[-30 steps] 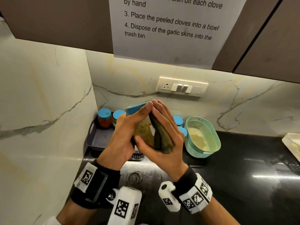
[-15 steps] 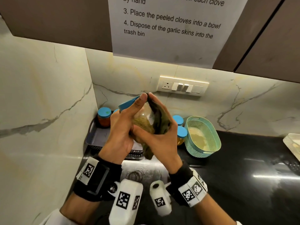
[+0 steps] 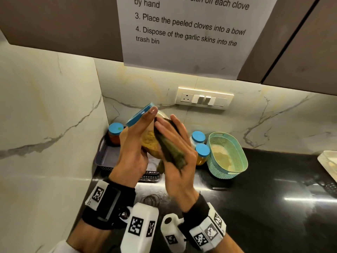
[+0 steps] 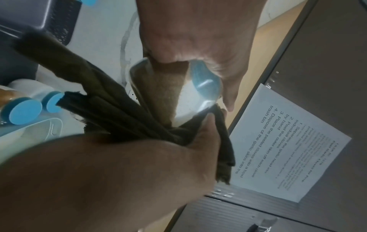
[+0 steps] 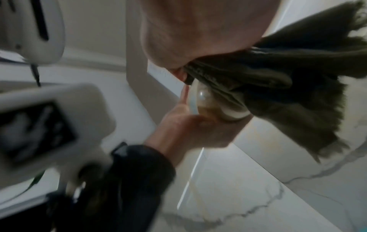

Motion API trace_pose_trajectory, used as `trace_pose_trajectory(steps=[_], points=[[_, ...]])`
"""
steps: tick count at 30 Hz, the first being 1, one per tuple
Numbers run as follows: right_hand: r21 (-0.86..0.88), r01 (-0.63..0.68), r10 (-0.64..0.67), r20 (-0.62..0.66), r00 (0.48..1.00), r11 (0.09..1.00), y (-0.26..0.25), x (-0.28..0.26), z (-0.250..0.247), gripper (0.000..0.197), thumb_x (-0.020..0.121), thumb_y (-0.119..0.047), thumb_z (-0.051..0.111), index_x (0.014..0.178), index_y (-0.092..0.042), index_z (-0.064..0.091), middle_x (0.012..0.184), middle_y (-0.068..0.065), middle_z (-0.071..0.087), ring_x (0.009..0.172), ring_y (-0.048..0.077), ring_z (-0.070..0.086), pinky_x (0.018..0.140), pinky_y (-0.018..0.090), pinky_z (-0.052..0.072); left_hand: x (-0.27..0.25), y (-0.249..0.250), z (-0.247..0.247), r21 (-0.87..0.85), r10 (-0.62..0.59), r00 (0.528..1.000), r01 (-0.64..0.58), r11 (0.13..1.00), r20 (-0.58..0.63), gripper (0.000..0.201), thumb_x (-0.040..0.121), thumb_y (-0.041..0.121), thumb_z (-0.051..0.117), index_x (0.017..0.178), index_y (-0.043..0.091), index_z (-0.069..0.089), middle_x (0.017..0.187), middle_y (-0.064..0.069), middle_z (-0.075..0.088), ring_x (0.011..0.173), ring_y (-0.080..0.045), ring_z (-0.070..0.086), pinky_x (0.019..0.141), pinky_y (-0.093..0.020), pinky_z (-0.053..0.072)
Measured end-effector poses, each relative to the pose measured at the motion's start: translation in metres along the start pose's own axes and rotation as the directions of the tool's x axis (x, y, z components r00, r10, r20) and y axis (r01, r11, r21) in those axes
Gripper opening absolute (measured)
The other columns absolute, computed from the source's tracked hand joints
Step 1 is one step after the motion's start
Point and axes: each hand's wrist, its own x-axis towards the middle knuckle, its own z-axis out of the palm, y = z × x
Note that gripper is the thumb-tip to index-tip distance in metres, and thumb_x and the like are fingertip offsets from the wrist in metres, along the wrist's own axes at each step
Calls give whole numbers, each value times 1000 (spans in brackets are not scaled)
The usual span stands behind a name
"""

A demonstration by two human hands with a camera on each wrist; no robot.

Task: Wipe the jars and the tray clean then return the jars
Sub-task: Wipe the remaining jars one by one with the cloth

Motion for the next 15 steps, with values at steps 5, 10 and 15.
trace_pose_trajectory(steps=[5, 10, 15], points=[[437, -505, 539, 54, 841, 744, -12, 35, -11, 33, 96, -14, 58, 126, -18, 73, 122, 3, 76, 120, 22, 69, 100, 35, 58, -3, -5, -6, 36, 39, 998, -40, 999, 49, 104, 43, 57, 99, 128, 5, 68, 117, -16, 74, 107, -32, 72, 95, -49, 57], [508, -760, 749, 292, 595, 405, -3, 49, -24, 46, 95, -28, 60, 136, -8, 66, 140, 23, 64, 128, 42, 60, 116, 56, 41, 4, -4, -12, -3, 40, 989, -40, 999, 144, 123, 37, 60, 99, 141, 6, 59, 124, -18, 68, 111, -32, 68, 91, -44, 58], [475, -718, 678, 293, 674, 509, -17, 29, -13, 34, 88, -17, 71, 122, -17, 72, 117, 14, 76, 107, 29, 74, 91, 42, 62, 18, 10, -19, 127, -17, 966, -17, 992, 257, 135, 39, 66, 96, 148, 2, 49, 117, -18, 64, 97, -28, 69, 78, -35, 62]])
